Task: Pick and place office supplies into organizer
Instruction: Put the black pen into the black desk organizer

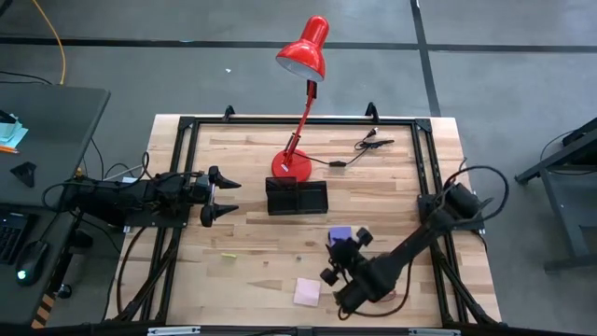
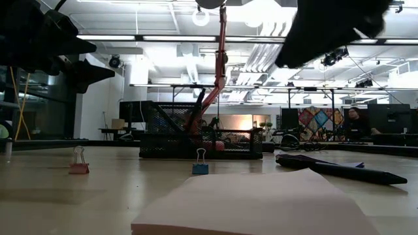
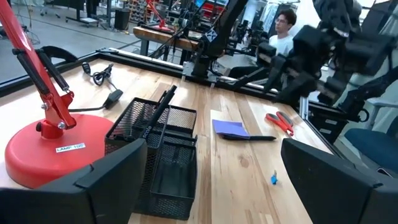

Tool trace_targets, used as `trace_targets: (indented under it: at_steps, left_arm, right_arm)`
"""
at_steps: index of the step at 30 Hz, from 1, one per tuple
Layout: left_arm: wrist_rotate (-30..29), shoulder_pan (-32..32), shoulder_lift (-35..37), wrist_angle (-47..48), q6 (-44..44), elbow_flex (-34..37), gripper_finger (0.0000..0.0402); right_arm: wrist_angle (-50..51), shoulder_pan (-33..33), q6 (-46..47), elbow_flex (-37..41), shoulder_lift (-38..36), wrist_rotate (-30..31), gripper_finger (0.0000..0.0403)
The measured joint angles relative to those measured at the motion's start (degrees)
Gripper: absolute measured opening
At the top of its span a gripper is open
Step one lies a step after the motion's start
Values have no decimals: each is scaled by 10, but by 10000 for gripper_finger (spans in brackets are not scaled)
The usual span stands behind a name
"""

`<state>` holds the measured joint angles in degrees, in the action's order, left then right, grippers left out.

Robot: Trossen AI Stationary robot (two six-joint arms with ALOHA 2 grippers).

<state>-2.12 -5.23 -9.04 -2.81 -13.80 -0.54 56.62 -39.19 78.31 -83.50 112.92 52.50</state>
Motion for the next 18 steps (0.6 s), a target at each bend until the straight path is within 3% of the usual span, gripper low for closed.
trace_targets:
  at_steps: [7,18]
  left_arm:
    - [0,0,0,0,0,0,358]
    - [0,0,0,0,0,0,358]
  right_arm:
    - [47,-13,146,0,55,3,174]
    - [52,-79,306,0,95,69,151]
